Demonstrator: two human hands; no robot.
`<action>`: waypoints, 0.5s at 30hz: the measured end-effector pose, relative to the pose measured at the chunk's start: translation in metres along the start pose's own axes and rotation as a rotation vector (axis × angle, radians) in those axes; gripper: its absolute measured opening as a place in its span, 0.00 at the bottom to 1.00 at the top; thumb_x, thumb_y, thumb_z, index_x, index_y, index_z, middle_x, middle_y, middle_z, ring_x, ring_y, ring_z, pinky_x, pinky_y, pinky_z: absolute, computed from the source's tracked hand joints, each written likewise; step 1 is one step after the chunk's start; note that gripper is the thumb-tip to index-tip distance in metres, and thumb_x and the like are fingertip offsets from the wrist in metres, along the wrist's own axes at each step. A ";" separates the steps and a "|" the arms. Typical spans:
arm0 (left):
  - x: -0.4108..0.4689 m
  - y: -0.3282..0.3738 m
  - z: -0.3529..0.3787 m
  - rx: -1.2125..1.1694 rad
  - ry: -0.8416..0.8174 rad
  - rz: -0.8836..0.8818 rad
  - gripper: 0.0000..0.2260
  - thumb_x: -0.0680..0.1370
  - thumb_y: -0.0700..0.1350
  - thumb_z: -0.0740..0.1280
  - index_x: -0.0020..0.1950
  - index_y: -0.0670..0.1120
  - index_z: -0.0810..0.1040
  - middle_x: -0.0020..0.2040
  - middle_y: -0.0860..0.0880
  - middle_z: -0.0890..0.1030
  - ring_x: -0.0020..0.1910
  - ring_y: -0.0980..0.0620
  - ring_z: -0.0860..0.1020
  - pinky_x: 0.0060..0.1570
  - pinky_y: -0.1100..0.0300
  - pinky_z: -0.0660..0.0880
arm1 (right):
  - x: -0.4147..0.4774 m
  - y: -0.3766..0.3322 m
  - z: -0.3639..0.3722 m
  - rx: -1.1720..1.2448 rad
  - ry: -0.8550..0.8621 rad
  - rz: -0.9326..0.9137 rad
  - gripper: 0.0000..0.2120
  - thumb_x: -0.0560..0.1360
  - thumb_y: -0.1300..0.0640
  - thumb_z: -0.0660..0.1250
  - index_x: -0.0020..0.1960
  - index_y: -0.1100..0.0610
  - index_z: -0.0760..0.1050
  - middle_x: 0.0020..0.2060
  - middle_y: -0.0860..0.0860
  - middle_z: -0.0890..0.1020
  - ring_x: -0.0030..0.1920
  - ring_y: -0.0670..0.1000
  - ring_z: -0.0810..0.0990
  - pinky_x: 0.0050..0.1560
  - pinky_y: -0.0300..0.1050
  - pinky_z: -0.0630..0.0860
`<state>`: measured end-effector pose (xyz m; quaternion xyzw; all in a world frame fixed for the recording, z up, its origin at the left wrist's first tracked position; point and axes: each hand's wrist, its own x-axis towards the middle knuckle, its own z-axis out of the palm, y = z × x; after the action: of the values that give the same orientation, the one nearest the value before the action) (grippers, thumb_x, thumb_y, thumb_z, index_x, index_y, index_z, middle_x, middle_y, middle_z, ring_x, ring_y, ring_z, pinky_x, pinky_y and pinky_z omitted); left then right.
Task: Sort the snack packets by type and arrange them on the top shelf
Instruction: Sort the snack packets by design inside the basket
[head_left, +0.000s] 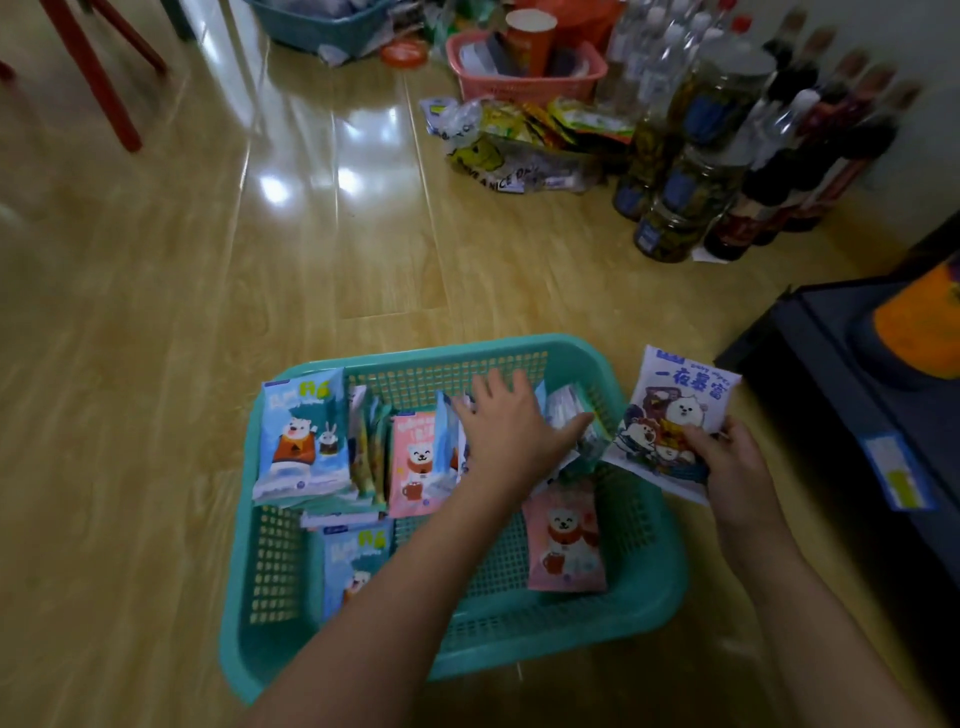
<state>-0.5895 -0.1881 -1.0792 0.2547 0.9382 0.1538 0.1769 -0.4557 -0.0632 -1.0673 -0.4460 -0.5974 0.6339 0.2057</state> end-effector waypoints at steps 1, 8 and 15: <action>0.007 0.009 0.004 -0.008 -0.046 -0.020 0.44 0.70 0.72 0.57 0.75 0.42 0.55 0.75 0.39 0.56 0.75 0.40 0.53 0.71 0.37 0.51 | 0.001 0.000 -0.002 -0.005 -0.005 -0.005 0.08 0.78 0.62 0.60 0.57 0.56 0.70 0.45 0.50 0.79 0.33 0.37 0.81 0.33 0.30 0.76; 0.028 0.035 0.026 0.023 -0.153 -0.130 0.52 0.67 0.76 0.54 0.77 0.40 0.44 0.76 0.35 0.39 0.75 0.37 0.38 0.67 0.33 0.36 | 0.007 0.000 -0.013 -0.025 -0.021 -0.004 0.08 0.78 0.62 0.60 0.57 0.57 0.70 0.46 0.52 0.79 0.35 0.40 0.81 0.35 0.32 0.77; 0.021 0.023 0.037 -0.057 -0.149 -0.071 0.47 0.68 0.73 0.59 0.77 0.52 0.42 0.76 0.39 0.36 0.75 0.37 0.36 0.66 0.32 0.34 | 0.005 0.000 -0.010 -0.025 -0.011 0.012 0.10 0.78 0.62 0.59 0.59 0.61 0.70 0.49 0.56 0.80 0.41 0.47 0.81 0.38 0.36 0.78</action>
<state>-0.5818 -0.1511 -1.1085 0.2270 0.9260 0.1545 0.2589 -0.4503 -0.0535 -1.0674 -0.4486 -0.6037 0.6302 0.1928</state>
